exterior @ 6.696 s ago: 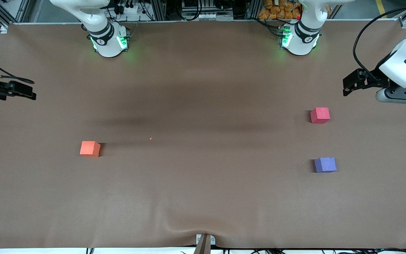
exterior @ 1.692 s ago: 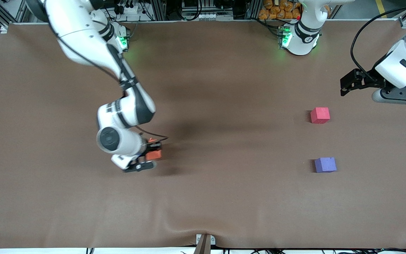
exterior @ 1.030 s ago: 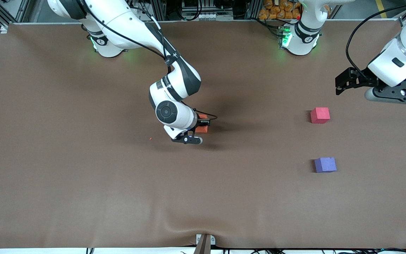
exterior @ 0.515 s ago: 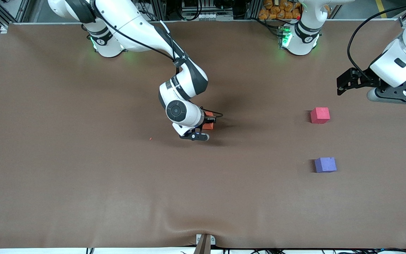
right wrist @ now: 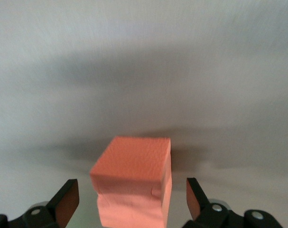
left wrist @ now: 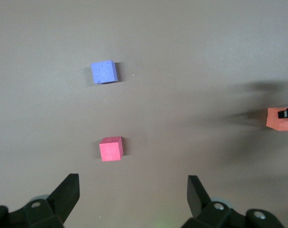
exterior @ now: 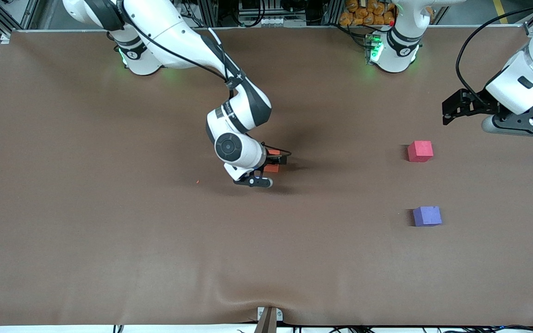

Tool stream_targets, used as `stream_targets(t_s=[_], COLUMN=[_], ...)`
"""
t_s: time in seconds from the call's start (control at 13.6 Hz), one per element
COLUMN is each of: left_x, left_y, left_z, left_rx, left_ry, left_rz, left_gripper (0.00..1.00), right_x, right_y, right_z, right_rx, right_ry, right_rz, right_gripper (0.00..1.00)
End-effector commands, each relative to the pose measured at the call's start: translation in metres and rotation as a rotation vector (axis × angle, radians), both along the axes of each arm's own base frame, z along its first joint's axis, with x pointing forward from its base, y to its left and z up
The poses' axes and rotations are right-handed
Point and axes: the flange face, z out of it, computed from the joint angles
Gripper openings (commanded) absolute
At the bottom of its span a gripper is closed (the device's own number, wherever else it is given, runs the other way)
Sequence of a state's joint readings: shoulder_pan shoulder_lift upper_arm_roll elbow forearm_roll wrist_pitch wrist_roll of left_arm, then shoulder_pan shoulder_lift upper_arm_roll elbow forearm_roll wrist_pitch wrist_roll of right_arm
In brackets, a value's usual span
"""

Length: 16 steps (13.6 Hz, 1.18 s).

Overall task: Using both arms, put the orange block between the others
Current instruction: 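Open the right gripper, release the cube, and withdraw the right arm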

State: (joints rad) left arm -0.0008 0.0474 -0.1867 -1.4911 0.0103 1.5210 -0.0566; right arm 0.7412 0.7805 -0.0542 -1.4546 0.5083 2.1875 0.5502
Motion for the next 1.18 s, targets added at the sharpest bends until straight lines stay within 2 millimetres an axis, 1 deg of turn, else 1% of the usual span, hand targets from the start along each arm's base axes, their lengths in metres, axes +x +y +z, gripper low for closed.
stream_targets(t_s=[0.0,0.15,0.22,0.37,0.52,0.59,0.66,0.74,0.81,0.88,1.03,1.1], left_x=[-0.001,-0.001,-0.001,-0.001,-0.001,-0.001,-0.001,-0.002,-0.002,-0.001,-0.001,0.005], left_y=[0.0,0.0,0.0,0.001,0.0,0.0,-0.003,-0.004,-0.003,-0.003,-0.006,-0.004], left_z=[0.004,0.004,0.004,0.004,0.004,0.004,0.005,0.005,0.005,0.004,0.007,0.001], left_rx=[0.002,0.002,0.002,0.002,0.002,0.002,0.002,0.001,0.001,0.0,-0.014,-0.016], left_ry=[0.002,0.002,0.002,0.002,0.002,0.002,0.001,0.001,0.001,0.001,-0.007,-0.006], left_rz=[-0.005,-0.007,-0.007,-0.005,-0.007,-0.007,-0.011,-0.015,-0.012,-0.013,-0.017,-0.012], left_gripper=[1.0,1.0,1.0,1.0,1.0,1.0,1.0,1.0,1.0,1.0,1.0,1.0], right_x=[0.021,0.034,0.039,0.042,0.038,0.036,0.031,0.025,0.024,0.023,0.024,0.024], right_y=[-0.013,-0.035,-0.051,-0.082,-0.115,-0.135,-0.154,-0.17,-0.189,-0.206,-0.243,-0.26], right_z=[0.044,0.075,0.096,0.149,0.21,0.236,0.258,0.277,0.296,0.311,0.329,0.337], right_rx=[0.048,0.056,0.044,-0.004,-0.102,-0.17,-0.223,-0.236,-0.229,-0.224,-0.227,-0.231], right_ry=[-0.028,-0.026,-0.007,-0.004,-0.058,-0.088,-0.084,-0.063,-0.059,-0.051,-0.026,-0.019], right_rz=[-0.031,-0.044,-0.035,0.004,0.058,0.081,0.093,0.091,0.074,0.057,0.013,-0.008], right_gripper=[1.0,1.0,1.0,1.0,1.0,1.0,1.0,1.0,1.0,1.0,1.0,1.0])
